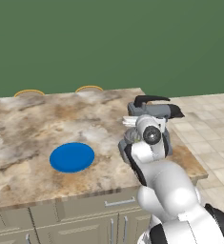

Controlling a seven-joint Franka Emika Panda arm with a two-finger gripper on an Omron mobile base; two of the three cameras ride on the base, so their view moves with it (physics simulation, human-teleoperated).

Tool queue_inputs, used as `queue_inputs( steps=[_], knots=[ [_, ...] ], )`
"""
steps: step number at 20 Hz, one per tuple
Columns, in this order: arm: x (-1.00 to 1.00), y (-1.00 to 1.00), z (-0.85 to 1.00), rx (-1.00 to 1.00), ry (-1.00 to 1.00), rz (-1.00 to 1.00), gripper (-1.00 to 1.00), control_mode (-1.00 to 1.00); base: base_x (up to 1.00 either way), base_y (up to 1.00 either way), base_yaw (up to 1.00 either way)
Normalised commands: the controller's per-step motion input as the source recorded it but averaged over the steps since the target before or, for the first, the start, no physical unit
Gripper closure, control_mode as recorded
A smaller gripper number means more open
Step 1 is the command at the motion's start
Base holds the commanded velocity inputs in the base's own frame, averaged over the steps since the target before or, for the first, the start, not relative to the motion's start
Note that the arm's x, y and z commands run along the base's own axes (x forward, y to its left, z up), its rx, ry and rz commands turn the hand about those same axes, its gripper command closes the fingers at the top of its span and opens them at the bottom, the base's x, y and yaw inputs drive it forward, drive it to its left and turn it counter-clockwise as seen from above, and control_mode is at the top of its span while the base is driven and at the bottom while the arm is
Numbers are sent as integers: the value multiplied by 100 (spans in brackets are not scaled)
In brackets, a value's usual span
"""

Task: Add butter and sugar cubes to the stand mixer bowl and then turn on the stand mixer to begin making frosting.

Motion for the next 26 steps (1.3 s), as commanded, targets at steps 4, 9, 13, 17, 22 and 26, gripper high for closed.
queue_inputs(
  steps=[4, 9, 13, 17, 22, 26],
  knots=[
    [0, -14, -7, 0, 0, 0, -100, -100, 0, 0, 0],
    [-16, 0, -26, 0, 0, 0, -100, -100, 0, 0, 0],
    [-13, 0, -26, 0, 0, 5, -100, -100, 0, 0, 0],
    [0, 0, -32, -1, 0, 14, -100, -100, 0, 0, 0],
    [0, -21, -11, 0, 0, 12, -100, -100, 0, 0, 0],
    [1, -22, -26, 0, 0, 13, -100, -100, 0, 0, 0]
  ],
)
